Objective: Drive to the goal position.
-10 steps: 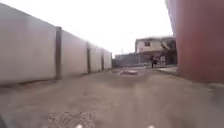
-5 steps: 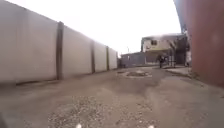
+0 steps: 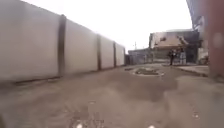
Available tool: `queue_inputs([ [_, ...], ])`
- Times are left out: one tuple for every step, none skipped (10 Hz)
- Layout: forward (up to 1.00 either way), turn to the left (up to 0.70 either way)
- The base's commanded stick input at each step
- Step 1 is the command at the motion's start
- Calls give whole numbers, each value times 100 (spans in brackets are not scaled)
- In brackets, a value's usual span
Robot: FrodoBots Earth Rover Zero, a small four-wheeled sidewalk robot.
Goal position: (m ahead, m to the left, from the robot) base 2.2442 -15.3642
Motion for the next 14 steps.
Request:
queue_inputs([
  [100, -33],
  [100, -33],
  [100, -33],
  [100, 7],
  [100, 7],
  [100, 7],
  [100, 7],
  [100, 7],
  [100, 7],
  [100, 7],
  [100, 7],
  [100, 7],
  [100, 7],
  [100, 7],
])
